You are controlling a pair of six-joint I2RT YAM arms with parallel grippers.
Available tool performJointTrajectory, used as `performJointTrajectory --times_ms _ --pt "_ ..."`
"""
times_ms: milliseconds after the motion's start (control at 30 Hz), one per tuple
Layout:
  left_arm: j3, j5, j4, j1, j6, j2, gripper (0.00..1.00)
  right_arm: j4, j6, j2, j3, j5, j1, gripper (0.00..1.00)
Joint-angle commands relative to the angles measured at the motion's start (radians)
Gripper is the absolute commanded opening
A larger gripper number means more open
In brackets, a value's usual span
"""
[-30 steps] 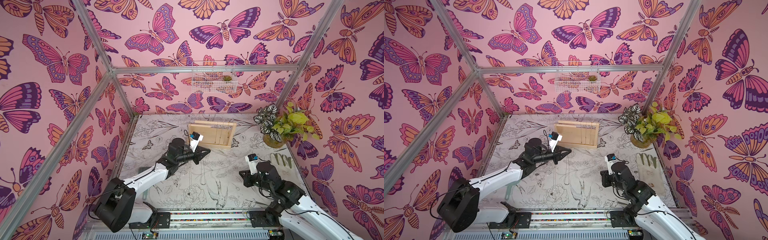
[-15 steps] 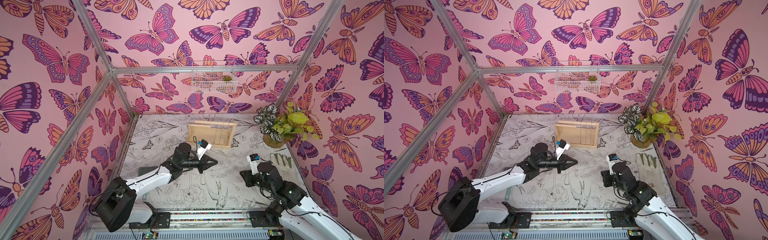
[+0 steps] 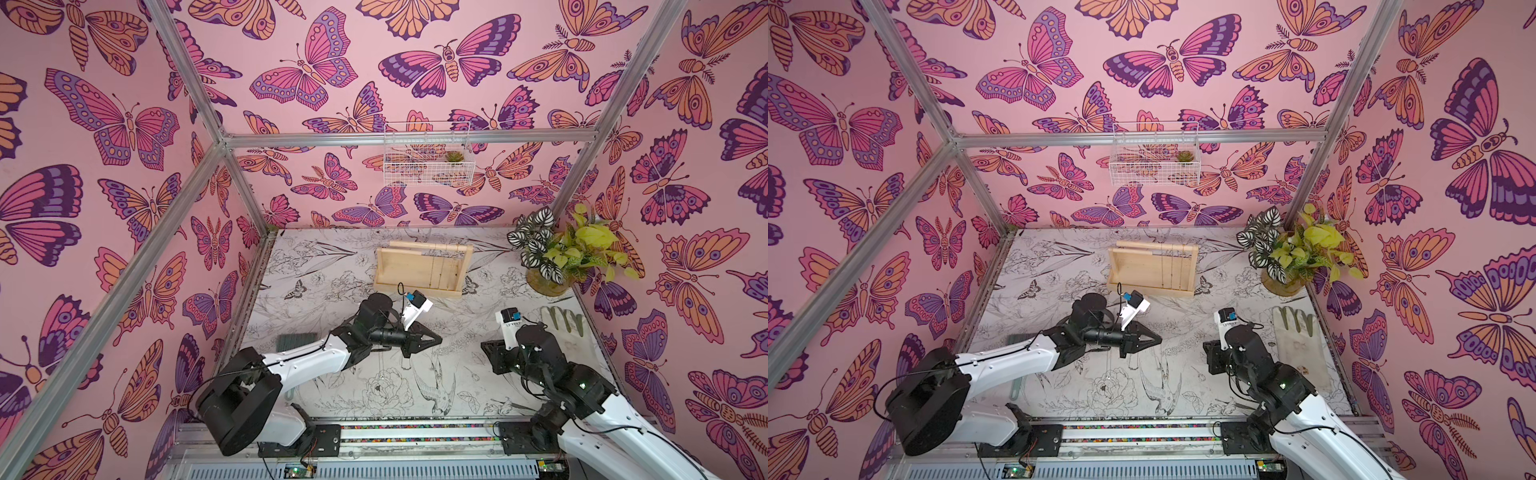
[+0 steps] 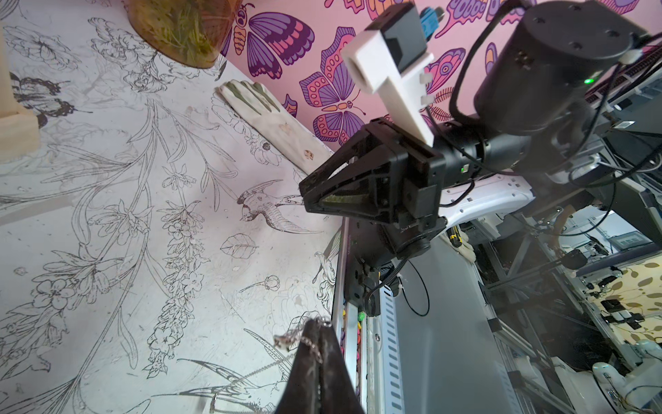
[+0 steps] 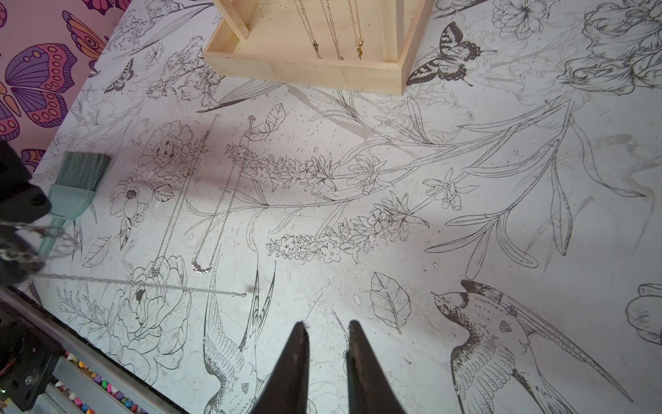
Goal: Take the necklace off the jewelry display stand
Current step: Place the necklace at the center of the board.
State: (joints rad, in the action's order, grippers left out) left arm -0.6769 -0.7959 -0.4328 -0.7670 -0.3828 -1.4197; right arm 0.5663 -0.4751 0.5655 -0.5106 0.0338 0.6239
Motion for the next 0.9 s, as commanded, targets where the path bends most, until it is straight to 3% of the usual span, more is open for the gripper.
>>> performJointTrajectory --times_ms 0,367,867 --pt "0.006 -0.027 0.013 -0.001 0.006 -0.043 0.0 0.022 -0.014 -0.005 -0.016 0.019 -0.003 0.24" --pt "0.017 -0.013 0.01 -0.005 0.025 -0.043 0.0 0.002 -0.013 0.012 -0.011 0.011 -0.003 0.24" --pt "-0.08 -0.001 0.073 0.043 0.11 -0.171 0.0 -0.052 -0.013 0.065 0.009 -0.011 -0.003 0.23"
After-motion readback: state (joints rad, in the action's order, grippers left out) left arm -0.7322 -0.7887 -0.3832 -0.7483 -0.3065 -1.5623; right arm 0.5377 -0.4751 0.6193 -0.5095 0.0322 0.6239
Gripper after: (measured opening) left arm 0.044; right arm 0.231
